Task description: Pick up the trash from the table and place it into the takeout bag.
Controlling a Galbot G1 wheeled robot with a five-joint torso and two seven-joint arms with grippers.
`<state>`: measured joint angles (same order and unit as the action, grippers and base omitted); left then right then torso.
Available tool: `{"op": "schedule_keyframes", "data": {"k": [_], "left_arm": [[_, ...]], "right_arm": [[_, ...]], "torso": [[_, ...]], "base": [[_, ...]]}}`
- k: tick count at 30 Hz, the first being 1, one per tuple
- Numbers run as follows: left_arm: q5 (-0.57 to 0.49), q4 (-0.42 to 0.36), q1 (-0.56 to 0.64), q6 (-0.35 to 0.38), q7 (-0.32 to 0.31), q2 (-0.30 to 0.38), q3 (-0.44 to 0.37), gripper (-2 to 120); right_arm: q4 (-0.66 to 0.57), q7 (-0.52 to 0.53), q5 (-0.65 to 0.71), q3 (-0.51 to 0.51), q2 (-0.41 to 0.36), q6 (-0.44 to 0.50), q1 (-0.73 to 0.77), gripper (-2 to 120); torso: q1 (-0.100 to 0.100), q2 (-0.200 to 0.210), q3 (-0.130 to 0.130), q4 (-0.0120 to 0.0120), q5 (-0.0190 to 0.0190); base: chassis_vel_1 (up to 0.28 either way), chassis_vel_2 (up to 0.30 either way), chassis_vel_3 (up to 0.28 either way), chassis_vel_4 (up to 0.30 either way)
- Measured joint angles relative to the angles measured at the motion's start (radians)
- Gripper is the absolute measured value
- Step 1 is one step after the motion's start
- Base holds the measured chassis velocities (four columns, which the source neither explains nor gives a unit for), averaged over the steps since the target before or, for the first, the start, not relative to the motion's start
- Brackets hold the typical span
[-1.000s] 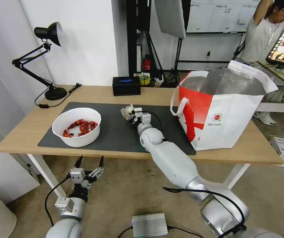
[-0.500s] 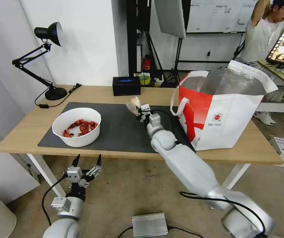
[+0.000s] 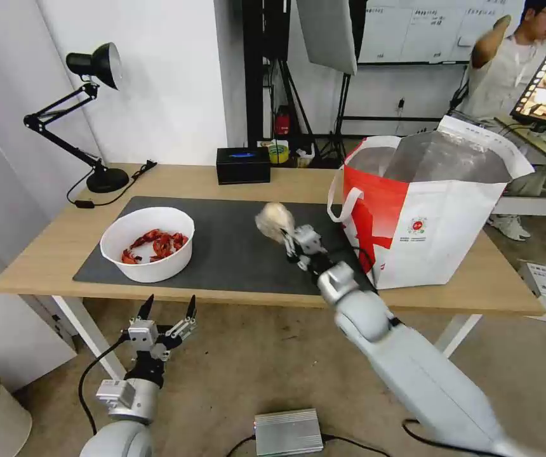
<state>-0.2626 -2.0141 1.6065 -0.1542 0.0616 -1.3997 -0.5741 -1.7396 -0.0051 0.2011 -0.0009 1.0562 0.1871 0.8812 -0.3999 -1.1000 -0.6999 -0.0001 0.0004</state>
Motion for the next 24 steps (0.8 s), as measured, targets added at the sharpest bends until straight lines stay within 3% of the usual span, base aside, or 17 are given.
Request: {"op": "schedule_keyframes", "data": {"k": [5, 12, 19, 24], "left_arm": [[0.003, -0.007, 0.005, 0.0, 0.0, 0.002, 0.0, 100], [0.007, -0.012, 0.006, 0.0, 0.0, 0.005, 0.002, 100], [0.022, -0.017, 0.01, -0.001, 0.0, -0.011, 0.013, 100], [0.027, -0.024, 0.01, -0.001, 0.0, -0.02, 0.019, 100]], "right_arm": [[-0.119, -0.073, -0.03, 0.162, -0.065, 0.099, 0.138, 4], [-0.204, -0.103, -0.037, 0.324, -0.088, 0.208, 0.241, 4], [-0.237, -0.034, -0.029, 0.507, -0.023, 0.3, 0.27, 4], [-0.24, 0.028, 0.0, 0.549, -0.004, 0.292, 0.242, 4]], "torso": [[0.0, 0.0, 0.0, -0.0001, -0.0002], [0.0, 0.0, 0.0, 0.0, -0.0003], [0.0, 0.0, 0.0, 0.0, -0.0002], [0.0, 0.0, 0.0, 0.0, -0.0002]], "base": [[0.0, 0.0, 0.0, 0.0], [0.0, 0.0, 0.0, 0.0], [0.0, 0.0, 0.0, 0.0], [0.0, 0.0, 0.0, 0.0]]}}
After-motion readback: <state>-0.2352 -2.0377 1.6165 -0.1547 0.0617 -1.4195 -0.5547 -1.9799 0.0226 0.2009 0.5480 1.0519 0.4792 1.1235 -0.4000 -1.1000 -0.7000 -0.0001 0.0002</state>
